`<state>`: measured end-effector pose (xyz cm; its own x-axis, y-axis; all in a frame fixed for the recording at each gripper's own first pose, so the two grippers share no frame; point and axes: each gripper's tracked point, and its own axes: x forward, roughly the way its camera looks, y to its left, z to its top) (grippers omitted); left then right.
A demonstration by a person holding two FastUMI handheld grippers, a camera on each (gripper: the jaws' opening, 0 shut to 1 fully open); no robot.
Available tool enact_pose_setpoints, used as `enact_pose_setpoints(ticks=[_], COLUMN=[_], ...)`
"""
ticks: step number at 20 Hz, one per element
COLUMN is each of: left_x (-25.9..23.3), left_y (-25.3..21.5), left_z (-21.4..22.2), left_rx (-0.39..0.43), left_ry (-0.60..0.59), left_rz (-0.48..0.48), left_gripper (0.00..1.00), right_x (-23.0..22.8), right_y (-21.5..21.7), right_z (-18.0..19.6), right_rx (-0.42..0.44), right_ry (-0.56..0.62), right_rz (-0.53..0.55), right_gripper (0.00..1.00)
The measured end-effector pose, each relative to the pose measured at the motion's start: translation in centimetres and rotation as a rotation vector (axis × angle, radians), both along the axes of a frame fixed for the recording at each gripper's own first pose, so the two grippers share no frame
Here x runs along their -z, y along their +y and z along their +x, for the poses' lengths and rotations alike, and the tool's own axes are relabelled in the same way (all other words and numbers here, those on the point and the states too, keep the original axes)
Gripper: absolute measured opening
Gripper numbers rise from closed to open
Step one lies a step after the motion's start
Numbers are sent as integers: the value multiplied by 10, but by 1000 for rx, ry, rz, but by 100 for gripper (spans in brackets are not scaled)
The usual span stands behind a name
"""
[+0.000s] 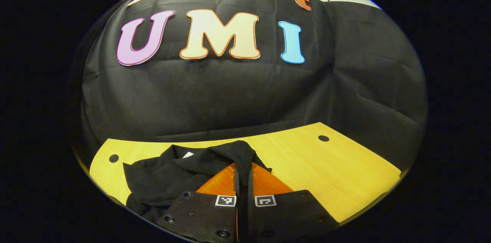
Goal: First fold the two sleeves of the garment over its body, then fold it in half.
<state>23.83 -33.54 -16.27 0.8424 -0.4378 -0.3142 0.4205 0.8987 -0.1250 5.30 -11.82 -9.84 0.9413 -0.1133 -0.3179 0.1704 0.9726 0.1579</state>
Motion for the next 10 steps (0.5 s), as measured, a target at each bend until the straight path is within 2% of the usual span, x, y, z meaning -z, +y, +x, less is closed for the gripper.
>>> enact_pose_setpoints(ticks=[6,10], left_x=[39,55], left_y=[-29,-35], left_z=[8,0], left_rx=[5,13], left_ry=[63,117], left_rz=[23,35], left_gripper=[4,7], right_x=[24,22], right_y=[-4,-2], right_z=[-3,-2], right_rx=[-15,-19], right_ry=[56,43], right_rz=[6,3], right_gripper=[98,98])
